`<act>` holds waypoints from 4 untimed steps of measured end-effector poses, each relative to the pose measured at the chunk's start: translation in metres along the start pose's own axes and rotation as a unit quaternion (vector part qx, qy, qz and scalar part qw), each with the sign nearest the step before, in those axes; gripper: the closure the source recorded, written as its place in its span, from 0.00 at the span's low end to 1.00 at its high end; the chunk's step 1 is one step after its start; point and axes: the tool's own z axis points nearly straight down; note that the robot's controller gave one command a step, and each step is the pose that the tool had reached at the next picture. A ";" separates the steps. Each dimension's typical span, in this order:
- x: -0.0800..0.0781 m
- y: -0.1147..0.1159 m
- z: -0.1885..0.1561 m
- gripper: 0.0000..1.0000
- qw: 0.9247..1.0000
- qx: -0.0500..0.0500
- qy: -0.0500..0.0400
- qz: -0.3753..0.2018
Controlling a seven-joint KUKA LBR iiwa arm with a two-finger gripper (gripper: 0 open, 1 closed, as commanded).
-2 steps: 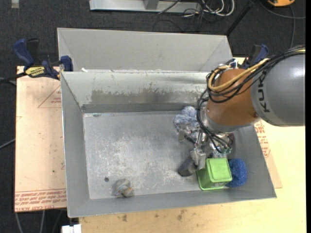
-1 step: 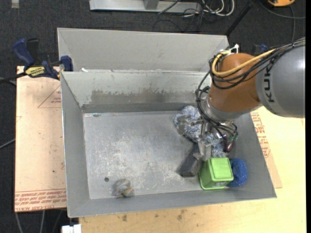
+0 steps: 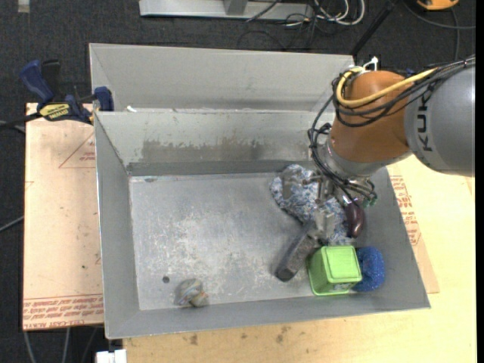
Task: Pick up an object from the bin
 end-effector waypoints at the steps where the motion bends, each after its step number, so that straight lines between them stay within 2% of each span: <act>1: 0.032 0.016 0.038 0.00 0.999 0.000 0.001 0.052; 2: 0.041 0.024 0.040 1.00 1.000 -0.001 -0.006 -0.024; 4: 0.041 0.024 0.039 1.00 1.000 -0.001 -0.006 -0.024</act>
Offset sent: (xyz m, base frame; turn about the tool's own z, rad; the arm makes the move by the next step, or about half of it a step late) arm -0.0563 0.0013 -0.0519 -0.0491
